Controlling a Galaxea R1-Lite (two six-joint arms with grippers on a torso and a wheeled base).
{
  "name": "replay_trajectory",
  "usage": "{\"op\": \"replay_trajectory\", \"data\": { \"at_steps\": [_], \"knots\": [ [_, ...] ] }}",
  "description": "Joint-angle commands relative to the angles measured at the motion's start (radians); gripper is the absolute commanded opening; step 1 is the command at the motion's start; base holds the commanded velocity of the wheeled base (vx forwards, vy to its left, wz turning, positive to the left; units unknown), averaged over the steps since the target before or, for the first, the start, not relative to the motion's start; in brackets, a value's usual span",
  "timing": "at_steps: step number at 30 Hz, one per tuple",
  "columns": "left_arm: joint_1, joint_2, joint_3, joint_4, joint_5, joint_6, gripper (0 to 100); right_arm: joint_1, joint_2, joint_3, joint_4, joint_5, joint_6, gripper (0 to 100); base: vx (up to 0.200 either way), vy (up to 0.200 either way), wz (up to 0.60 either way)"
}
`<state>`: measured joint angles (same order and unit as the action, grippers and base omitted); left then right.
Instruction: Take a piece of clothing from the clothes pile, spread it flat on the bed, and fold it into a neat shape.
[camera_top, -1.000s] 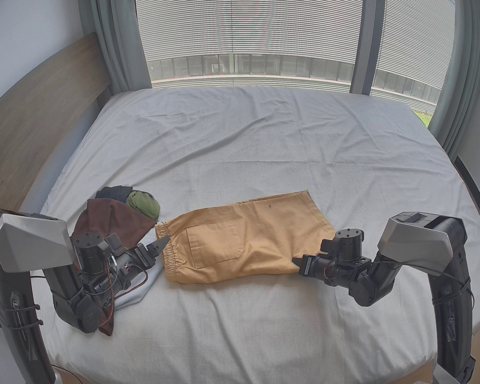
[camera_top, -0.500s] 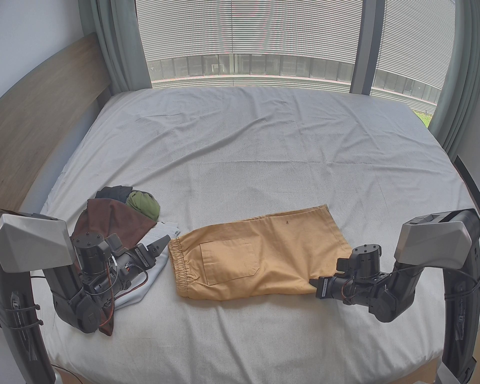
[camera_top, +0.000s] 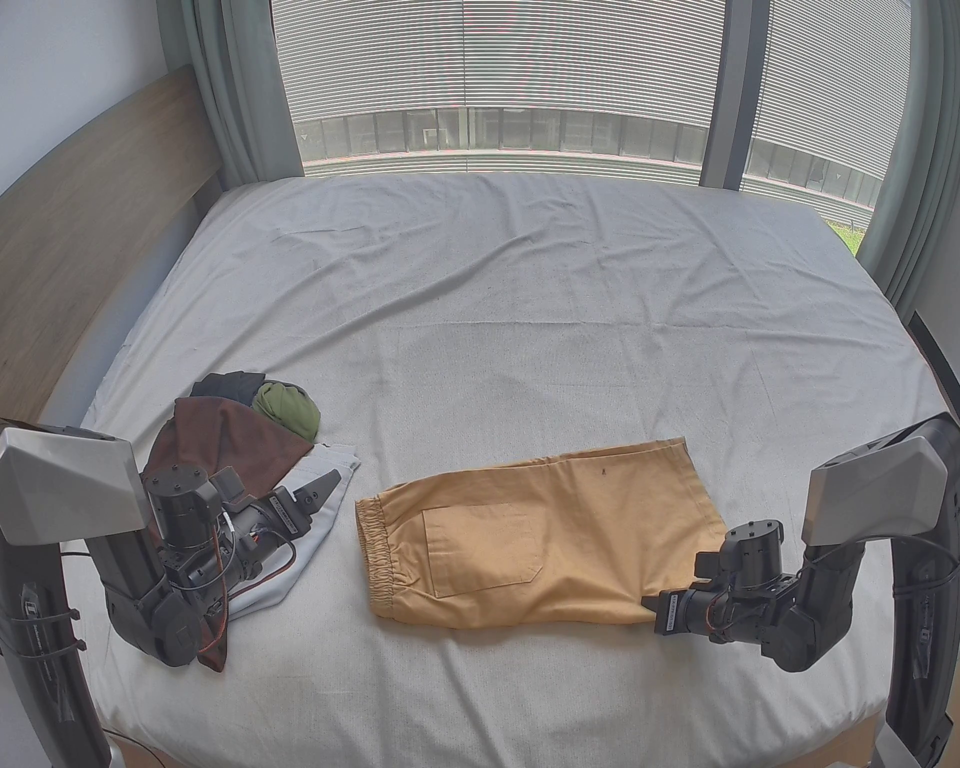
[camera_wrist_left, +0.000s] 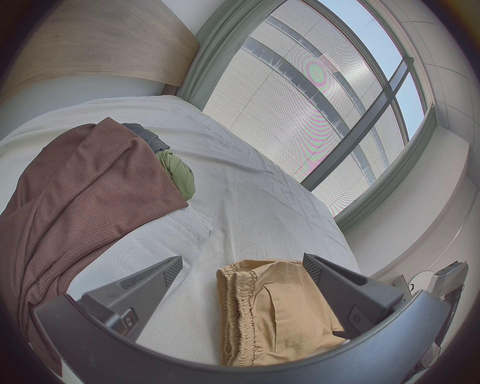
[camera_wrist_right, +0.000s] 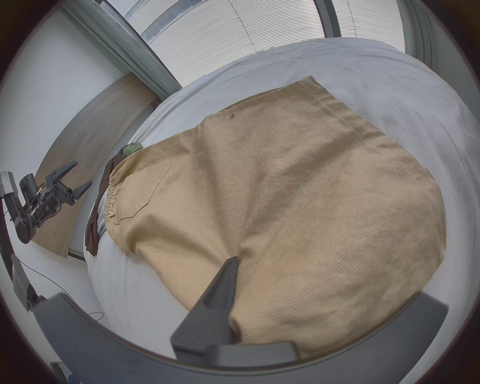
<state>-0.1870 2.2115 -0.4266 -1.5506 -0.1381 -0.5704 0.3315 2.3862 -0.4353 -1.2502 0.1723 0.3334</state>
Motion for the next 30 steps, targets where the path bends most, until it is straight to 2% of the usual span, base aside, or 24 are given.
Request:
{"op": "replay_trajectory", "data": {
  "at_steps": [1, 10, 11, 22, 30],
  "knots": [
    [0.000, -0.001, 0.000, 0.000, 0.000, 0.000, 100, -0.003, 0.010, 0.047, -0.009, -0.001, -0.001, 0, 0.000, 0.000, 0.00],
    [-0.002, -0.001, 0.000, 0.000, 0.000, 0.000, 100, -0.006, 0.041, 0.049, -0.046, -0.002, -0.007, 0, 0.000, 0.000, 0.00],
    [-0.002, -0.001, 0.000, 0.000, 0.000, 0.000, 100, -0.006, 0.041, 0.049, -0.046, -0.002, -0.007, 100, 0.000, 0.000, 0.00],
    [-0.014, 0.001, 0.015, 0.000, -0.002, 0.000, 100, 0.026, 0.039, 0.135, -0.074, -0.004, -0.016, 100, 0.000, 0.000, 0.00],
    [-0.040, 0.004, 0.037, 0.000, -0.002, -0.002, 100, 0.112, 0.021, 0.207, -0.144, 0.059, -0.013, 100, 0.000, 0.000, 0.00]
  ]
}}
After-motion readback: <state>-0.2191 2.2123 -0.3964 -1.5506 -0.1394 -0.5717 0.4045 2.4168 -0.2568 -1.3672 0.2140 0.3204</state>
